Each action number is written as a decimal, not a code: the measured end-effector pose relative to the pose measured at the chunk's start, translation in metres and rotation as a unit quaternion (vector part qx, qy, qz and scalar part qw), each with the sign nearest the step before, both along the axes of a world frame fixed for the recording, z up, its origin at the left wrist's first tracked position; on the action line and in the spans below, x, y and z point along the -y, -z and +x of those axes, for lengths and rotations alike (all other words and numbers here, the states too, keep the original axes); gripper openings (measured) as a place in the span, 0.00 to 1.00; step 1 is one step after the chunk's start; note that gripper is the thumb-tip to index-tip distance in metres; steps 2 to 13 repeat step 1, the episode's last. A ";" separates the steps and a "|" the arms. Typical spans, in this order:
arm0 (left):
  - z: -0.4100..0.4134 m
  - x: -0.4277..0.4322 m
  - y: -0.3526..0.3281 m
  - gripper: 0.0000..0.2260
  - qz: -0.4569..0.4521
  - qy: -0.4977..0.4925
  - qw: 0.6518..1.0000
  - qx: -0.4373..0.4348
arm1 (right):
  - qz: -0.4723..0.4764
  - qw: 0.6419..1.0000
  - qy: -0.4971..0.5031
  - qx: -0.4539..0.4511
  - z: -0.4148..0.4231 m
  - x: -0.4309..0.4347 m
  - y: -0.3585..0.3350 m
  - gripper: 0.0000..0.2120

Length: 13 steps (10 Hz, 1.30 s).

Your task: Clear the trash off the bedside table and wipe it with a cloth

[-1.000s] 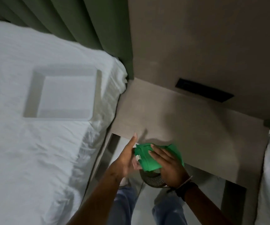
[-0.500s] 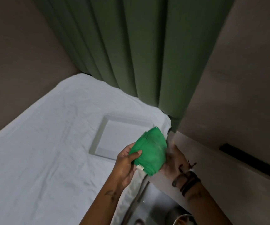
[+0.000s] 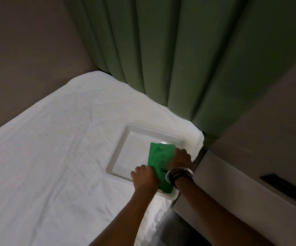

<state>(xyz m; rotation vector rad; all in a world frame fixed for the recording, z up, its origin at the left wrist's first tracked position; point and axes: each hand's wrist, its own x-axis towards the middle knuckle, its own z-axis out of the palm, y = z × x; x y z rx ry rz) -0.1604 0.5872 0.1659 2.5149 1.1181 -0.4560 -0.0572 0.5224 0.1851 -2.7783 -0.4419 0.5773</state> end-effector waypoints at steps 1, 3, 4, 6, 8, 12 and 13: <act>0.002 -0.002 -0.008 0.10 0.042 0.008 0.999 0.002 | -0.010 0.999 -0.003 0.035 -0.012 0.015 -0.010 0.12; 0.002 -0.002 -0.008 0.10 0.042 0.008 0.999 0.002 | -0.010 0.999 -0.003 0.035 -0.012 0.015 -0.010 0.12; 0.002 -0.002 -0.008 0.10 0.042 0.008 0.999 0.002 | -0.010 0.999 -0.003 0.035 -0.012 0.015 -0.010 0.12; 0.002 -0.002 -0.008 0.10 0.042 0.008 0.999 0.002 | -0.010 0.999 -0.003 0.035 -0.012 0.015 -0.010 0.12; 0.002 -0.002 -0.008 0.10 0.042 0.008 0.999 0.002 | -0.010 0.999 -0.003 0.035 -0.012 0.015 -0.010 0.12; 0.002 -0.002 -0.008 0.10 0.042 0.008 0.999 0.002 | -0.010 0.999 -0.003 0.035 -0.012 0.015 -0.010 0.12; 0.002 -0.002 -0.008 0.10 0.042 0.008 0.999 0.002 | -0.010 0.999 -0.003 0.035 -0.012 0.015 -0.010 0.12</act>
